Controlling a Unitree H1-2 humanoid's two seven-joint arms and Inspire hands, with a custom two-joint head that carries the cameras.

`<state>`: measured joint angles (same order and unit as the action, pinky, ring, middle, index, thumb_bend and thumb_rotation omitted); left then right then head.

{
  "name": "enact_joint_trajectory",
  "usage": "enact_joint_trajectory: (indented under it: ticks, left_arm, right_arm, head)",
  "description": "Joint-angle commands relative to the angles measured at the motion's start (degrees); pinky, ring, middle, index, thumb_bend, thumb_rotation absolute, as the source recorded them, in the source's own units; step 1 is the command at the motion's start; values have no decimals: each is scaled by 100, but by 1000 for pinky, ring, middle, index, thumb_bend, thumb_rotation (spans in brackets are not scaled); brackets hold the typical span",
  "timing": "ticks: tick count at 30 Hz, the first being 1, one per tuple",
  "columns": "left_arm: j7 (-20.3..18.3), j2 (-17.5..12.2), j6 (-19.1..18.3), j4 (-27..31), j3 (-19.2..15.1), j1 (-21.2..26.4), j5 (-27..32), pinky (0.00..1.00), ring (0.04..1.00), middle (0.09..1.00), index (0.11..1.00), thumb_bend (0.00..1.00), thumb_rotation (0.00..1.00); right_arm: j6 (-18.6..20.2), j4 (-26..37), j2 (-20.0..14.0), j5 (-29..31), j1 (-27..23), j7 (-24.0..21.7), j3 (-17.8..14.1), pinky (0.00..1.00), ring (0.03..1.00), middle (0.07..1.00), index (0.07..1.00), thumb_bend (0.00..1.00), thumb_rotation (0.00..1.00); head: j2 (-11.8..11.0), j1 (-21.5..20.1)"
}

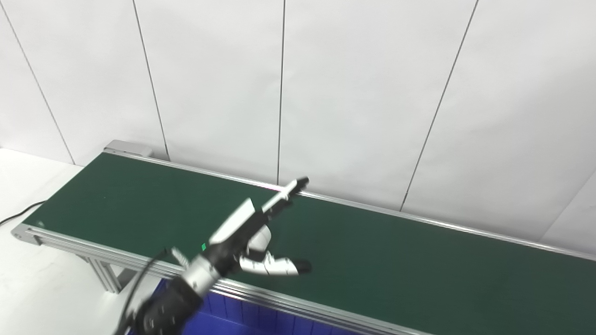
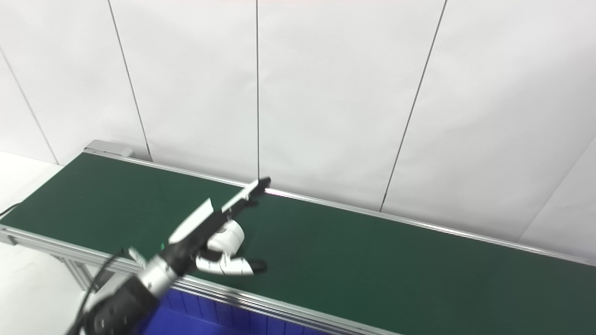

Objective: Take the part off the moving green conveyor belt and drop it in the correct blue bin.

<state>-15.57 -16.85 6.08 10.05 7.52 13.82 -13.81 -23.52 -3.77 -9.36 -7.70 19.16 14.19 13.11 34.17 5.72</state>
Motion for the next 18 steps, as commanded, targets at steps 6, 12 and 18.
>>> enact_joint_trajectory:
  ticks: [6, 12, 18]
  left_arm:
    - [-12, -417, -201, -612, -69, 869, -401, 898, 977, 1000, 1000, 680, 436]
    - [-149, -607, -171, -1268, 170, 1243, -765, 861, 958, 998, 999, 767, 356]
    - [-118, -646, -44, -1848, 618, 1406, -1336, 830, 939, 995, 1000, 799, 310]
  right_arm:
    - [-340, 436, -114, 256, 22, -5, -54, 841, 900, 959, 1000, 556, 921]
    - [-339, 605, -121, 271, -79, -86, -204, 753, 843, 916, 986, 619, 797]
    - [-339, 678, -38, 236, -176, -157, -316, 722, 822, 898, 975, 624, 771]
  head:
    - [616, -255]
    - [922, -349]
    - [962, -292]
